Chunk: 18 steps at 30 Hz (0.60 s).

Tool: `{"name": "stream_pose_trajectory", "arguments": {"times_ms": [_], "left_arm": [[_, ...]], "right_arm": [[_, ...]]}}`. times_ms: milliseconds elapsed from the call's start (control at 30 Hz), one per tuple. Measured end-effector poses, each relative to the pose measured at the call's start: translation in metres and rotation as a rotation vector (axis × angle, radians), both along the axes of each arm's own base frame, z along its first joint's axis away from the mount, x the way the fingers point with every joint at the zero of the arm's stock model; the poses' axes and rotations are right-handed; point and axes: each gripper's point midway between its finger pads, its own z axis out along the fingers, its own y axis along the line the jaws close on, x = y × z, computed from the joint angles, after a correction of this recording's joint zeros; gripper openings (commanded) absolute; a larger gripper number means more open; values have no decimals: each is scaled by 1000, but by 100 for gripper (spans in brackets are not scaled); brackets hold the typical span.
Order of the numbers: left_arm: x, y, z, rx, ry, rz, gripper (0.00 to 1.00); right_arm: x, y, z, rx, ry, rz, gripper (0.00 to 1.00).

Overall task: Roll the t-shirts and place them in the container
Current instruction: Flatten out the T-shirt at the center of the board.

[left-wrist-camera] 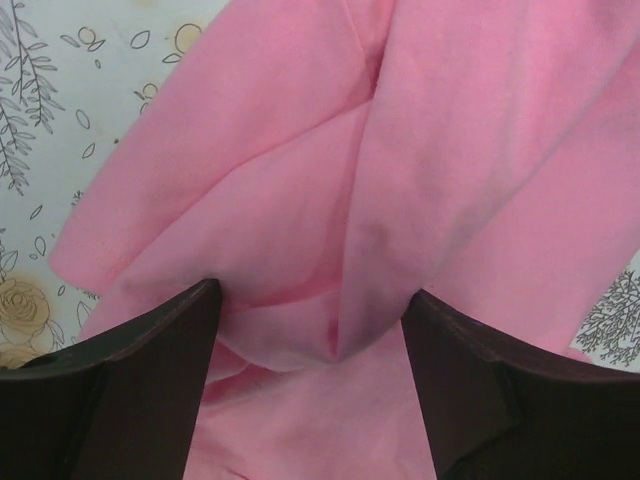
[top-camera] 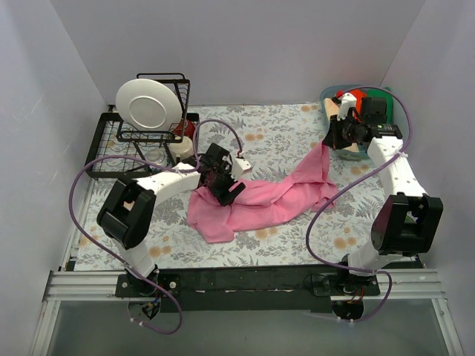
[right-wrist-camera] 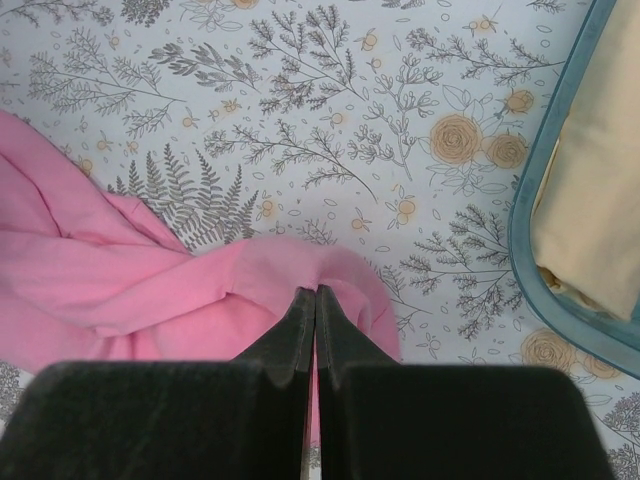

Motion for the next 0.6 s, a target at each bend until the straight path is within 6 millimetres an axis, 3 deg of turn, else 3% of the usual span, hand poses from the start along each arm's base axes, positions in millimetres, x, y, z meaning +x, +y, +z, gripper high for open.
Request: {"name": "stream_pose_trajectory", "arguments": {"times_ms": [67,100,167,267,333,433,600], "left_arm": [[-2,-2,-2,-4,8,-24,50],[-4,-3,-1,-8,11,-41,36],[-6,-6,3,-19,14,-71,27],[-8,-10,16,-38,15,-110,3],[-9,-14,33,-55,10,-131,0],[-10,-18,75,-102,-32,-152,0],[-34,-11,171,-219,-139,-173,0]], "right_arm": [[0,0,-1,0,2,0,1],[0,0,-1,0,2,0,1],[0,0,0,0,1,0,1],[-1,0,1,0,-3,0,1],[-3,0,4,-1,-7,4,1],[-11,4,19,5,-30,27,1],[-48,11,80,-9,-175,105,1]]}}
